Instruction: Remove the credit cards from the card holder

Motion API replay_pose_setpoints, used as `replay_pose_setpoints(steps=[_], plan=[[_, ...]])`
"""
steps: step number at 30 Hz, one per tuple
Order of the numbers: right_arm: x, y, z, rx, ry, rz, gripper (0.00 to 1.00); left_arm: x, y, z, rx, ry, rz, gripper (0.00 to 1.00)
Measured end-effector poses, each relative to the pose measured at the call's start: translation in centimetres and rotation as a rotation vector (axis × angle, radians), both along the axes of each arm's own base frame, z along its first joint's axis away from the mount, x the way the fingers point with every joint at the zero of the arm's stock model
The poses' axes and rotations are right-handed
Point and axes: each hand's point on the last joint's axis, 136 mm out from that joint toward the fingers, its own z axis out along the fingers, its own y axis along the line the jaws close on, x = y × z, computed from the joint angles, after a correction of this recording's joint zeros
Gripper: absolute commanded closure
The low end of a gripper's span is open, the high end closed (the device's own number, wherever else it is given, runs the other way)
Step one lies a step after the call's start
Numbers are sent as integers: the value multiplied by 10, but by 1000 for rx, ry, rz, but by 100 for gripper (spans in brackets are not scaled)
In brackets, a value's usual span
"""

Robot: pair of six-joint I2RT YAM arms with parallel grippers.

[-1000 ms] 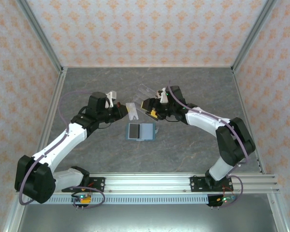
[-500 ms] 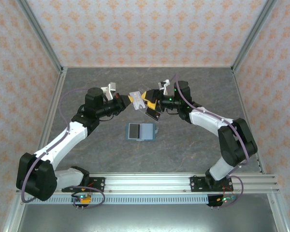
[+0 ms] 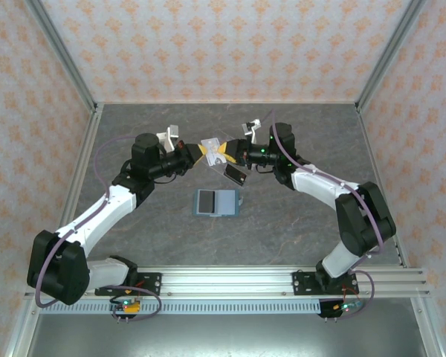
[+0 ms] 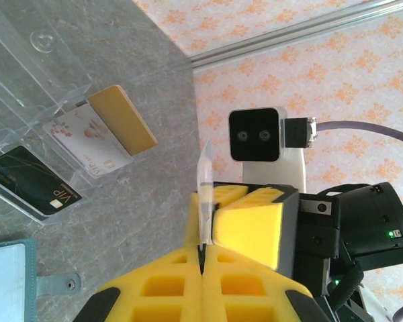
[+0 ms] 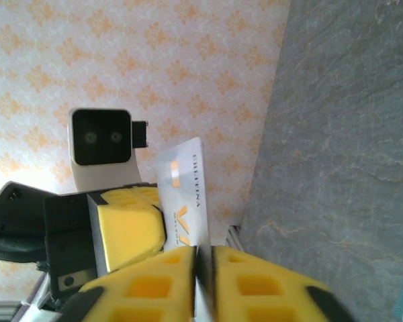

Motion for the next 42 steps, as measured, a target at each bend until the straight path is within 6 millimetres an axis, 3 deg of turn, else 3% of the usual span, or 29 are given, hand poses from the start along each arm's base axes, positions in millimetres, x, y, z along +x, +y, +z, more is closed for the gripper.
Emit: replay_pose_setpoints(steps=[6,9,14,19,24,30,37,42], plan=[[2,-6,10,-142,-126,-12,100,-1,8,-18,74,51,32,34],[11,-16,11,-282,-230,-48,100,0,23,-35,178,88,94,18],[27,-39,4,-554,-425,-84,100,-2,55,-59,372,134,211,0],[34,-61,-11,-796,-597,-22,100,-9,86,-76,536,176,302,0],[56,-72,-39,-1002,-681,74,100,-12,105,-86,620,209,338,0],[67,-78,-80,-1137,-706,229,100,-6,109,-97,662,242,333,0],[80,-81,-99,-1210,-739,297,100,-4,108,-116,698,282,305,0],[82,-83,-108,-1225,-737,317,100,-4,110,-117,699,287,310,0]])
